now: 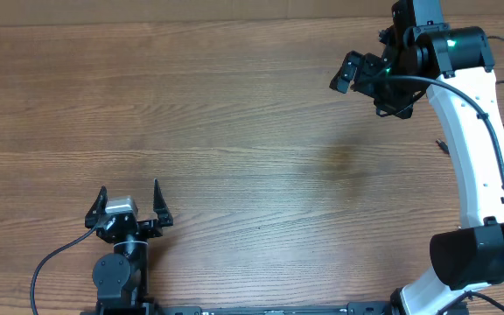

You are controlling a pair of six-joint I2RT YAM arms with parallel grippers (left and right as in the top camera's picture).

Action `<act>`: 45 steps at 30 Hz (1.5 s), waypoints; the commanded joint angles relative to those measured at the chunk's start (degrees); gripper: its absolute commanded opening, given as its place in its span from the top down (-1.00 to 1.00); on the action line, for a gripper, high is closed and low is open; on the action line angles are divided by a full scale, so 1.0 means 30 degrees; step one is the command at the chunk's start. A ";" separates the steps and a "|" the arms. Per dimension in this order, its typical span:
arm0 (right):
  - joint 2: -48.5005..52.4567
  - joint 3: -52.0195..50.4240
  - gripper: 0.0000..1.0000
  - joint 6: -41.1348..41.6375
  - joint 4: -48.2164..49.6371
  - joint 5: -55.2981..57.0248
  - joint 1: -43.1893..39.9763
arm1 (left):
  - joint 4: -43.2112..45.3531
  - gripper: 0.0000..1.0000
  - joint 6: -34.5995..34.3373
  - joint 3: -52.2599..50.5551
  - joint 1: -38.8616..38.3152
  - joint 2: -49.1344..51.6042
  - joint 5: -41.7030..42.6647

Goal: Untangle cables

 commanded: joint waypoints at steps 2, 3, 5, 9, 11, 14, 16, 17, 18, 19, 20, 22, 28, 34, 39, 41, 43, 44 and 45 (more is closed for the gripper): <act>-0.0175 0.0087 -1.00 0.0015 0.0095 0.0117 -0.0044 | -0.0007 -1.00 0.0583 -0.0073 0.0080 -0.0197 0.0044; -0.0175 0.0087 -1.00 0.0015 0.0087 0.0117 -0.0044 | -0.0015 -1.00 0.0583 -0.0073 0.0080 -0.0197 0.0036; -0.0175 0.0087 -1.00 0.0015 0.0087 0.0117 -0.0044 | -0.0015 -0.99 0.0583 -0.0073 0.0080 -0.0197 0.0036; -0.0175 0.0087 -1.00 0.0015 0.0087 0.0117 -0.0044 | -0.0007 -1.00 0.0583 -0.0073 0.0080 -0.0197 0.0036; -0.0175 0.0087 -1.00 0.0015 0.0087 0.0117 -0.0044 | -0.0007 -0.99 0.0576 -0.0073 0.0080 -0.0197 0.0036; -0.0175 0.0087 -1.00 0.0015 0.0087 0.0117 -0.0044 | 0.0015 -1.00 0.0998 -0.0073 0.0080 -0.0197 -0.0029; -0.0175 0.0087 -1.00 0.0015 0.0087 0.0117 -0.0044 | 0.0015 -0.99 0.0998 -0.0073 0.0080 -0.0197 -0.0029; -0.0175 0.0087 -1.00 0.0015 0.0087 0.0117 -0.0044 | 0.0015 -1.00 0.0998 -0.0073 0.0080 -0.0197 -0.0029; -0.0175 0.0087 -1.00 0.0015 0.0087 0.0117 -0.0044 | 0.0015 -0.99 0.0998 -0.0073 0.0080 -0.0197 -0.0029; -0.0175 0.0087 -1.00 0.0015 0.0087 0.0117 -0.0044 | 0.0015 -1.00 0.0998 -0.0073 0.0080 -0.0197 -0.0036; -0.0175 0.0087 -1.00 0.0015 0.0087 0.0117 -0.0044 | 0.0015 -1.00 0.0998 -0.0073 0.0080 -0.0189 -0.0029; -0.0175 0.0087 -1.00 0.0015 0.0087 0.0117 -0.0044 | 0.0015 -1.00 0.1005 -0.0073 0.0080 -0.0182 -0.0029; -0.0175 0.0087 -1.00 0.0015 0.0087 0.0117 -0.0044 | 0.0015 -1.00 0.0998 -0.0073 0.0080 -0.0182 -0.0029; -0.0175 0.0087 -1.00 0.0015 0.0087 0.0117 -0.0044 | 0.0015 -1.00 0.0998 -0.0073 0.0080 -0.0182 -0.0029; -0.0175 0.0087 -1.00 0.0015 0.0095 0.0117 -0.0051 | 0.0015 -0.99 0.0998 -0.0073 0.0080 -0.0182 -0.0029; -0.0175 0.0087 -1.00 0.0000 0.0109 0.0408 -0.0051 | 0.0015 -0.99 0.0998 -0.0073 0.0080 -0.0182 -0.0029; -0.0175 0.0087 -1.00 0.0015 0.0095 0.0612 -0.0051 | 0.0015 -1.00 0.0998 -0.0073 0.0080 -0.0182 -0.0029; -0.0175 0.0087 -1.00 0.0015 0.0087 0.0627 -0.0044 | 0.0015 -1.00 0.1005 -0.0073 0.0080 -0.0182 -0.0029; -0.0175 0.0087 -1.00 0.0007 0.0087 0.0627 -0.0044 | 0.0015 -1.00 0.0998 -0.0073 0.0080 -0.0182 -0.0029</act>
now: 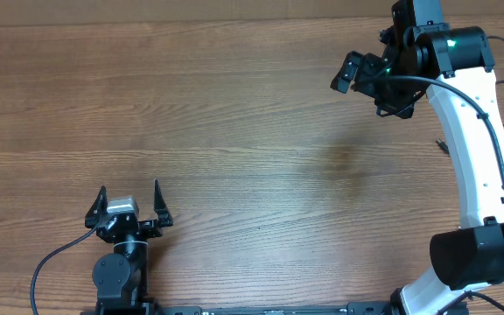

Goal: Untangle cables

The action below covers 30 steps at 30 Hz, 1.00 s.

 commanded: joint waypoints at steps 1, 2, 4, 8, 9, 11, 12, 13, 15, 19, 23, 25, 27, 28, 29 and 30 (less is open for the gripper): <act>-0.0175 0.0087 -1.00 0.0000 0.0095 0.0335 -0.0044 | 0.0007 -1.00 0.0495 -0.0073 0.0080 -0.0182 -0.0022; -0.0175 0.0087 -1.00 0.0000 0.0262 0.0350 -0.0044 | 0.0007 -0.98 0.0495 -0.0073 0.0080 -0.0182 -0.0022; -0.0182 0.0087 -1.00 0.0007 0.0743 0.0430 -0.0044 | 0.0007 -1.00 0.0495 -0.0073 0.0080 -0.0182 -0.0022; -0.0576 -0.0015 -1.00 0.0007 0.0736 0.3490 0.0248 | 0.0007 -1.00 0.0495 -0.0073 0.0080 -0.0182 -0.0022; -0.0838 -0.0270 -1.00 0.0015 0.0794 0.3985 0.0452 | 0.0007 -1.00 0.0495 -0.0073 0.0080 -0.0182 -0.0022; -0.2142 -0.1902 -1.00 0.0007 0.2178 0.4801 0.1122 | 0.0007 -0.99 0.0495 -0.0073 0.0080 -0.0182 -0.0022; -0.3483 -0.3876 -1.00 0.0000 0.3810 0.5238 0.1523 | 0.0007 -1.00 0.0495 -0.0073 0.0080 -0.0182 -0.0022; -0.4685 -0.5741 -1.00 0.0000 0.5115 0.5581 0.1734 | 0.0007 -0.99 0.0495 -0.0073 0.0080 -0.0182 -0.0022; -0.6943 -0.9304 -1.00 0.0000 0.7606 0.6382 0.1829 | 0.0007 -1.00 0.0495 -0.0073 0.0080 -0.0182 -0.0022; -1.1482 -1.6058 -1.00 -0.0007 1.2721 0.8204 0.1821 | 0.0007 -1.00 0.0495 -0.0073 0.0080 -0.0175 -0.0022; -1.5562 -2.0429 -1.00 0.0000 1.6597 0.8553 0.1821 | 0.0007 -1.00 0.0495 -0.0073 0.0080 -0.0175 -0.0022; -1.7085 -2.1813 -1.00 0.0007 1.8272 0.8539 0.1821 | 0.0007 -1.00 0.0495 -0.0073 0.0080 -0.0175 -0.0022; -1.8651 -2.3321 -1.00 0.0015 1.9890 0.8480 0.1821 | 0.0007 -0.99 0.0495 -0.0073 0.0080 -0.0175 -0.0022; -1.9147 -2.3817 -1.00 0.0015 2.0327 0.8473 0.1821 | 0.0007 -0.99 0.0495 -0.0073 0.0080 -0.0175 -0.0022; -1.9883 -2.4596 -1.00 0.0015 2.0924 0.8480 0.1821 | 0.0007 -1.00 0.0495 -0.0073 0.0080 -0.0175 -0.0022; -2.0538 -2.5267 -1.00 0.0007 2.1398 0.8488 0.1821 | 0.0007 -0.99 0.0495 -0.0073 0.0080 -0.0175 -0.0022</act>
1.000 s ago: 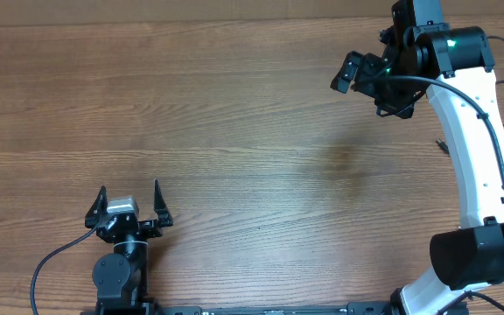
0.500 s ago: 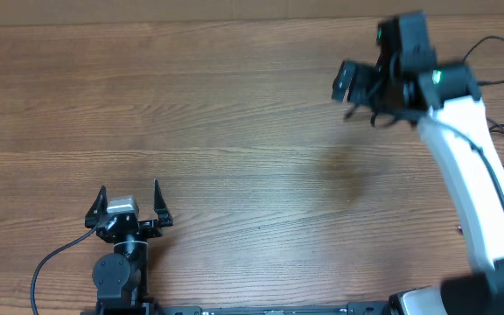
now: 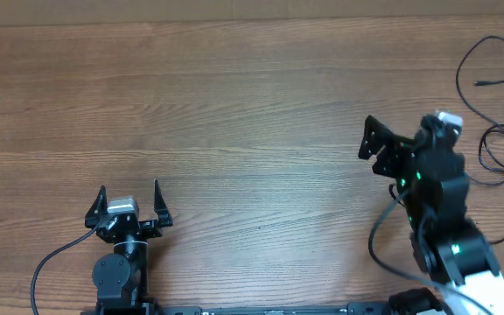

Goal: Untangle cables

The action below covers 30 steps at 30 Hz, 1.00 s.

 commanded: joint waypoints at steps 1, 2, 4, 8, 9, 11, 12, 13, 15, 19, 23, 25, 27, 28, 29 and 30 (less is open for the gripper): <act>-0.1836 -0.2004 -1.00 0.0022 0.1151 0.0291 -0.0036 | 0.0015 -0.99 0.0284 -0.0073 0.0080 -0.0124 -0.0022; -0.2368 -0.2528 -1.00 0.0022 0.1552 0.0306 -0.0036 | 0.0015 -1.00 0.0284 -0.0073 0.0080 -0.0124 -0.0022; -0.3643 -0.3716 -1.00 0.0022 0.2718 0.0357 -0.0036 | 0.0015 -1.00 0.0284 -0.0073 0.0080 -0.0124 -0.0022; -0.6135 -0.6084 -1.00 0.0029 0.4736 0.0342 -0.0036 | 0.0015 -0.99 0.0284 -0.0073 0.0080 -0.0124 -0.0022; -0.6827 -0.6761 -0.99 0.0029 0.5297 0.0335 -0.0036 | 0.0015 -1.00 0.0284 -0.0073 0.0080 -0.0124 -0.0022; -0.8357 -0.8160 -1.00 0.0029 0.6353 0.0342 -0.0036 | 0.0015 -1.00 0.0284 -0.0073 0.0080 -0.0124 -0.0022; -0.9180 -0.8910 -1.00 0.0029 0.6987 0.0342 -0.0036 | 0.0015 -1.00 0.0284 -0.0073 0.0080 -0.0124 -0.0022; -1.0236 -1.0171 -1.00 0.0029 0.8444 0.0342 -0.0036 | 0.0015 -0.99 0.0284 -0.0073 0.0080 -0.0124 -0.0022; -1.1030 -1.1468 -1.00 0.0029 1.0098 0.0342 -0.0036 | 0.0015 -0.99 0.0284 -0.0073 0.0080 -0.0124 -0.0022; -1.2764 -1.2866 -1.00 0.0015 1.0899 0.0648 -0.0117 | 0.0015 -1.00 0.0284 -0.0073 0.0080 -0.0124 -0.0022; -1.2866 -1.2866 -1.00 0.0015 0.9493 0.0641 -0.0124 | 0.0015 -1.00 0.0284 -0.0073 0.0080 -0.0124 -0.0022; -1.2866 -1.2866 -1.00 0.0015 0.7788 0.0641 -0.0124 | 0.0015 -0.99 0.0284 -0.0073 0.0080 -0.0124 -0.0022; -1.2866 -1.2866 -1.00 0.0022 0.6033 0.0641 -0.0124 | 0.0015 -0.99 0.0284 -0.0073 0.0080 -0.0124 -0.0022; -1.2888 -1.2866 -1.00 0.0015 0.4852 0.0641 -0.0131 | 0.0015 -1.00 0.0284 -0.0073 0.0080 -0.0124 -0.0022; -1.2917 -1.2866 -1.00 0.0015 0.4954 0.0641 -0.0160 | 0.0015 -0.99 0.0284 -0.0073 0.0080 -0.0117 -0.0022; -1.3049 -1.2866 -0.99 0.0015 0.4881 0.0634 -0.0197 | 0.0015 -1.00 0.0284 -0.0073 0.0080 -0.0124 -0.0022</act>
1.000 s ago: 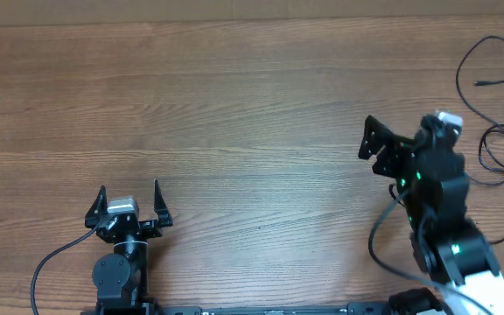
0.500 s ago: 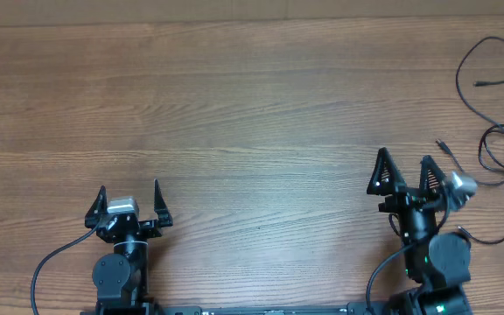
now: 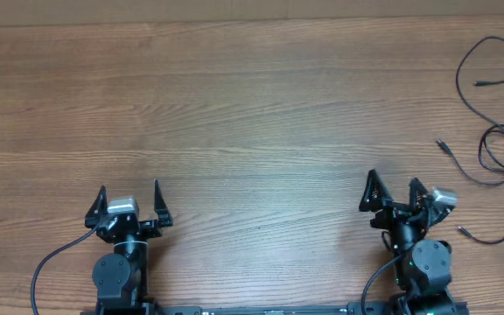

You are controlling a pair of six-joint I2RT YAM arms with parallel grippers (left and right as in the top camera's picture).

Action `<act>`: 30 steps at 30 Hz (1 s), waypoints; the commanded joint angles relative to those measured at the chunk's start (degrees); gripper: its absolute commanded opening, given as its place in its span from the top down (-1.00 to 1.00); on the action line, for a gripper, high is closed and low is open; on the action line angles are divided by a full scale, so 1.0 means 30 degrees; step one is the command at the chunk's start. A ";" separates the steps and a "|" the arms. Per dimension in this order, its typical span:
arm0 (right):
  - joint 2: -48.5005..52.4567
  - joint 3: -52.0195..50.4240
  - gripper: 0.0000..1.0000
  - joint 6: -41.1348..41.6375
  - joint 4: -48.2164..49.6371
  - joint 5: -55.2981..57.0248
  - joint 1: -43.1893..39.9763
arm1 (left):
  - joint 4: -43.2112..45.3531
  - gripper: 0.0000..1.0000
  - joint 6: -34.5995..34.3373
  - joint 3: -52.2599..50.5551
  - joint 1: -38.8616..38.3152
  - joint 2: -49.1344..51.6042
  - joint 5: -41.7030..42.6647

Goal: Untangle cables

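Thin black cables (image 3: 493,131) lie spread out at the table's far right edge, one curving loop at the top right and more strands with small plug ends below it. My right gripper (image 3: 395,188) stands open near the front edge, to the left of the cables and apart from them, holding nothing. At the front left, my left gripper (image 3: 129,194) is open too, with nothing between its fingers.
The wooden table (image 3: 234,114) runs across the whole view. Each arm's own black lead trails off at the front edge beside its base.
My right arm has drawn back from mid-right of the table to the front edge, its gripper still open. The left arm has not moved. The cables lie as they did.
My right arm stood stretched out over the far right of the table, covering the cables, at the two oldest moments. Then it was pulled back to mid-right, showing the cables spread out. Now it rests folded at the front edge. The left arm stayed put throughout.
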 commanded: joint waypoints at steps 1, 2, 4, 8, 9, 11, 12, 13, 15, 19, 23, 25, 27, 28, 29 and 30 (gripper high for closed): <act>-0.0852 -0.0211 -1.00 0.0015 0.0124 0.0197 -0.0189 | 0.0015 -1.00 0.0277 -0.0073 0.0080 -0.0131 -0.0022; -0.1392 -0.0211 -1.00 0.0015 0.0117 0.0197 -0.0189 | 0.0015 -1.00 0.0277 -0.0073 0.0080 -0.0131 -0.0022; -0.2506 -0.0211 -1.00 0.0015 0.0204 0.0197 -0.0226 | 0.0015 -1.00 0.0277 -0.0073 0.0080 -0.0131 -0.0022; -0.2426 -0.0204 -1.00 0.0007 0.0095 0.0036 -0.0962 | 0.0015 -0.99 0.0277 -0.0073 0.0080 -0.0131 -0.0022; -0.2426 -0.0204 -1.00 0.0000 0.0095 0.0036 -0.1042 | 0.0015 -1.00 0.0277 -0.0073 0.0080 -0.0131 -0.0022; -0.2426 -0.0204 -1.00 -0.0903 0.0102 -0.0277 -0.1224 | 0.0015 -1.00 0.0277 -0.0073 0.0080 -0.0131 -0.0022; -0.2426 -0.0204 -1.00 -0.1661 0.0102 -0.0619 -0.1275 | 0.0015 -1.00 0.0277 -0.0073 0.0080 -0.0131 -0.0022; -0.2426 -0.0204 -1.00 -0.2317 0.0102 -0.0860 -0.1304 | 0.0015 -1.00 0.0277 -0.0073 0.0080 -0.0131 -0.0022; -0.2426 -0.0204 -1.00 -0.3847 0.0095 -0.1435 -0.1566 | 0.0015 -0.99 0.0277 -0.0073 0.0080 -0.0131 -0.0022; -0.2426 -0.0204 -1.00 -0.4022 -0.0044 -0.1902 -0.2164 | 0.0015 -0.99 0.0277 -0.0073 0.0080 -0.0131 -0.0022; -0.2426 -0.0204 -0.99 -0.4029 -0.0044 -0.1887 -0.2208 | 0.0015 -1.00 0.0277 -0.0073 0.0080 -0.0131 -0.0022; -0.2426 -0.0204 -1.00 -0.4029 -0.0044 -0.1887 -0.2208 | 0.0015 -1.00 0.0277 -0.0073 0.0080 -0.0131 -0.0022; -0.2426 -0.0204 -1.00 -0.4029 -0.0044 -0.1887 -0.2208 | 0.0015 -1.00 0.0277 -0.0073 0.0080 -0.0131 -0.0022; -0.2426 -0.0204 -1.00 -0.4029 -0.0044 -0.1887 -0.2208 | 0.0015 -0.99 0.0277 -0.0073 0.0080 -0.0131 -0.0022; -0.2426 -0.0204 -1.00 -0.4022 -0.0044 -0.1887 -0.2208 | 0.0015 -1.00 0.0277 -0.0073 0.0080 -0.0131 -0.0022; -0.2426 -0.0204 -1.00 -0.4029 -0.0044 -0.1887 -0.2208 | 0.0015 -1.00 0.0277 -0.0073 0.0080 -0.0131 -0.0022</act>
